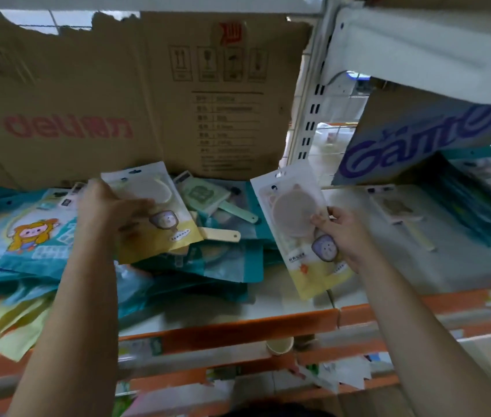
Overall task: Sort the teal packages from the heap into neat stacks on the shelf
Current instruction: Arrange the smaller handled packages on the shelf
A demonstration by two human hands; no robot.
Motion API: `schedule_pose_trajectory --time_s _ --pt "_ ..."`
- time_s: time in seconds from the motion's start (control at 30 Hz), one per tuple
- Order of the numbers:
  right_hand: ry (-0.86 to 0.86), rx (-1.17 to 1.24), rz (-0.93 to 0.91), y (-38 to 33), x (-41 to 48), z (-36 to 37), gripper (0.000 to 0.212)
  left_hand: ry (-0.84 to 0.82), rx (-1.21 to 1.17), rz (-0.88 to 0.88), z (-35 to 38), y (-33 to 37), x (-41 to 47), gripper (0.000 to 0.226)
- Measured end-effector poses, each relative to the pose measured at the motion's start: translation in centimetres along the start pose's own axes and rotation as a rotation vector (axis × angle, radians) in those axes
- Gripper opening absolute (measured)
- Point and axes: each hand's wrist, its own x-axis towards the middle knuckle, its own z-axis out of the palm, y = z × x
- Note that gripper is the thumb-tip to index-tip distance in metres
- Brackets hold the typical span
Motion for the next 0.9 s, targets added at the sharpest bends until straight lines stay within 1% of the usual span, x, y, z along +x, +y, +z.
schedule_pose_trajectory --time_s 0.07,0.1,0.17,0.23,0.27,0.33,0.43,0.5,0.57,0.63,0.73,0.83,0.9 --pt "0.021 0.005 0.006 0.8 -0.1 -1.0 0.026 0.011 -0.075 -0.026 -0.6 -0.2 0.6 0.065" --pt "0.038 0.015 0.018 1.1 -0.1 -1.5 0.023 0.025 -0.098 -0.015 -0.7 -0.3 0.7 0.057" --pt "0.065 0.026 0.045 1.3 0.0 -2.4 0.015 0.056 -0.198 0.048 -0.6 -0.1 0.0 0.035" --pt "0.088 0.020 0.066 1.5 0.2 -3.4 0.011 0.052 -0.267 0.125 -0.2 0.9 -1.4 0.008" --pt "0.094 0.012 0.074 1.6 0.4 -4.1 0.012 0.050 -0.281 0.148 0.1 1.4 -2.0 0.003" --pt "0.102 0.005 0.080 1.7 0.7 -5.5 0.019 0.041 -0.328 0.183 0.7 2.9 -3.6 0.002" --pt "0.129 0.023 0.118 1.7 1.1 -7.7 0.022 -0.016 -0.442 0.205 2.3 5.1 -6.0 0.013" --pt "0.153 -0.016 0.150 2.0 1.8 -9.0 0.024 -0.056 -0.486 0.206 3.8 6.1 -7.5 0.011" --pt "0.140 -0.072 0.190 2.3 2.7 -9.9 0.032 -0.092 -0.515 0.201 5.5 6.8 -9.0 0.006" --pt "0.102 -0.134 0.214 2.5 3.6 -10.3 0.037 -0.112 -0.529 0.176 7.4 7.0 -10.2 0.011" --pt "0.059 -0.229 0.228 2.4 4.6 -10.1 0.034 -0.130 -0.487 0.153 9.5 6.7 -11.6 0.007" --pt "0.036 -0.414 0.190 2.4 5.1 -9.7 0.028 -0.134 -0.468 0.141 10.8 6.5 -12.6 0.008" --pt "0.039 -0.522 0.153 2.6 5.6 -9.5 0.029 -0.128 -0.469 0.122 11.5 6.6 -13.4 0.002"
